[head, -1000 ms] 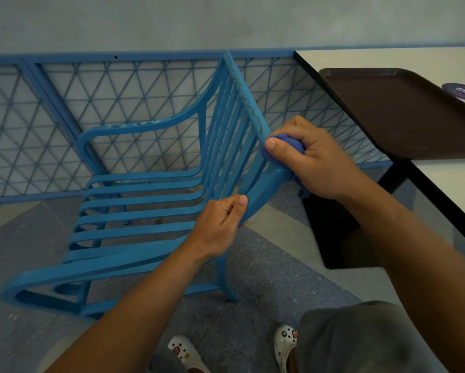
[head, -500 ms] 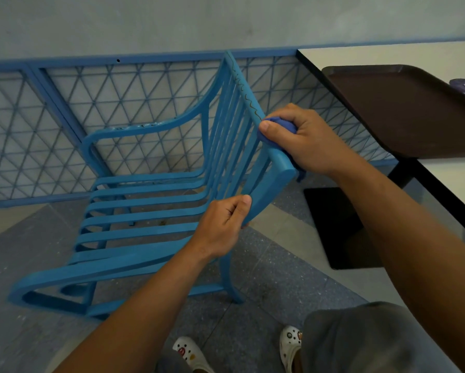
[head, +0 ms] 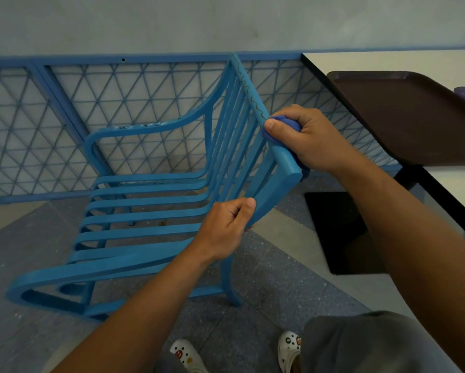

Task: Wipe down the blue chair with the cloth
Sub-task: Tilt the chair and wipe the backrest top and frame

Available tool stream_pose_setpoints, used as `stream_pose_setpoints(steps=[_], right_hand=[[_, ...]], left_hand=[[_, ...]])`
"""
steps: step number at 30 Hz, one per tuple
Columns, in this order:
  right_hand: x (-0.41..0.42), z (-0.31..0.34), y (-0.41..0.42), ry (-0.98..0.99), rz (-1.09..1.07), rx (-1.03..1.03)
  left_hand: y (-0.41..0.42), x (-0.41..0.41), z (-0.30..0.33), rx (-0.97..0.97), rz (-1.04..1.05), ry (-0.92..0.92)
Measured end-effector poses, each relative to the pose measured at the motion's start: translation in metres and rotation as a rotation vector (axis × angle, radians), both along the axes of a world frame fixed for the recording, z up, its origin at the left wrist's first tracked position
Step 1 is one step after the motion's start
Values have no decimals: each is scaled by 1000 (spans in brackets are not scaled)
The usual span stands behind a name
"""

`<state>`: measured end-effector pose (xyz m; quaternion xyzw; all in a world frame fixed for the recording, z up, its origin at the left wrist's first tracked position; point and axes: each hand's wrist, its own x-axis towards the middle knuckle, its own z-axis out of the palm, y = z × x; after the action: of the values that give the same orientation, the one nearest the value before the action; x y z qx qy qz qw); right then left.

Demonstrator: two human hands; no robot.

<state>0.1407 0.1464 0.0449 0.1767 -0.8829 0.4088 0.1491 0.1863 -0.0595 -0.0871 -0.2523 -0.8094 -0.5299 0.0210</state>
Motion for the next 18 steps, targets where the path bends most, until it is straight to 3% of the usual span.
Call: stream_pose_setpoints(steps=[10,18], right_hand=[[44,2,9,-6,110,125],[-15,17,-2,-14,14,279]], left_hand=[[-1,-2,-3,11,0,19],[-1,-1,-2,18,-12,-8]])
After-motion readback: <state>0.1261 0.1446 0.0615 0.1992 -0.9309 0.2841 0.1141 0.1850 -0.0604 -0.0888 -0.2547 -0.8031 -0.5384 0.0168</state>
